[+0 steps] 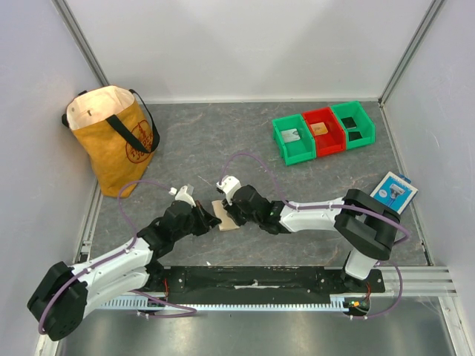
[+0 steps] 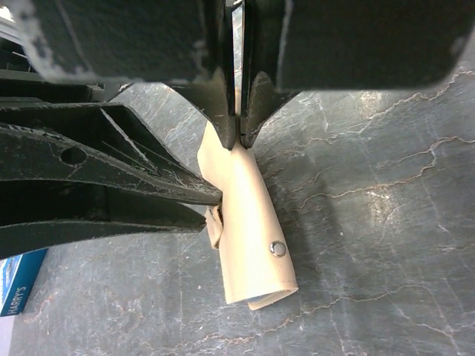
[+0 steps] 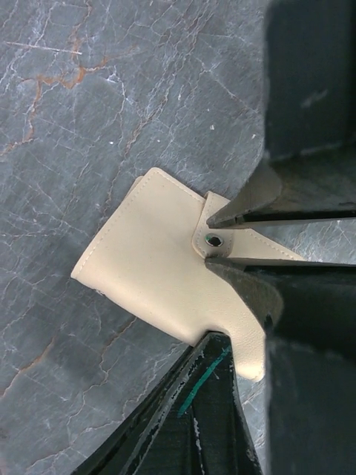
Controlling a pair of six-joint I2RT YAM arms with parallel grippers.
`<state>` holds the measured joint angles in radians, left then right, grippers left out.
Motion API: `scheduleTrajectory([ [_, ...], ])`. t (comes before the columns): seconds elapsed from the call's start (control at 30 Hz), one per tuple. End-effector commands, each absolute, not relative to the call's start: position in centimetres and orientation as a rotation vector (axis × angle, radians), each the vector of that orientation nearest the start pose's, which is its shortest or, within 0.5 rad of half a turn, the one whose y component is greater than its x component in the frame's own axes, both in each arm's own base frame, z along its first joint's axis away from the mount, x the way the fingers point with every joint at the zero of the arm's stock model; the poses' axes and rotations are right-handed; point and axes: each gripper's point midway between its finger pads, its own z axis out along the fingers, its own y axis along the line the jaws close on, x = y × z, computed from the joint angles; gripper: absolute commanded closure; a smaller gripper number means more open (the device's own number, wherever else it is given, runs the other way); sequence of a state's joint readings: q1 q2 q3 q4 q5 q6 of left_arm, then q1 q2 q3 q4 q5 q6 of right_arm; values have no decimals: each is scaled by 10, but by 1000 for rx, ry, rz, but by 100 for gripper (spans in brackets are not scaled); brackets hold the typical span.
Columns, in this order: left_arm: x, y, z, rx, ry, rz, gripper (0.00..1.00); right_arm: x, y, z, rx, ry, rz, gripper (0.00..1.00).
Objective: Take the credit cards out of the card holder
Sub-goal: Open the card holder at the center of the board.
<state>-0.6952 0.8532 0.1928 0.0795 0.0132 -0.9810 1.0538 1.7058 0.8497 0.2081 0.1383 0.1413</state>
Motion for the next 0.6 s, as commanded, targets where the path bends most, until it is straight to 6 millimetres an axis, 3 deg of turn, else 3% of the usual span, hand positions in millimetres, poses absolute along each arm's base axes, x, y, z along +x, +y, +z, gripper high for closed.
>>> scheduleTrajectory([
  [0.0,178,-218,81,-220,2294,-1044,98,258,317,31,-818,2140,166,79],
  [0.07,179,-219,86,-217,2287,-1046,98,255,310,30,-797,2165,138,81],
  [0.27,183,-223,97,-195,2267,-1061,98,249,287,26,-734,2224,47,99],
  [0.43,183,-224,88,-182,2301,-1033,98,250,280,29,-694,2254,6,100],
  [0.57,188,-223,78,-193,2323,-993,98,251,281,34,-636,2296,111,100],
])
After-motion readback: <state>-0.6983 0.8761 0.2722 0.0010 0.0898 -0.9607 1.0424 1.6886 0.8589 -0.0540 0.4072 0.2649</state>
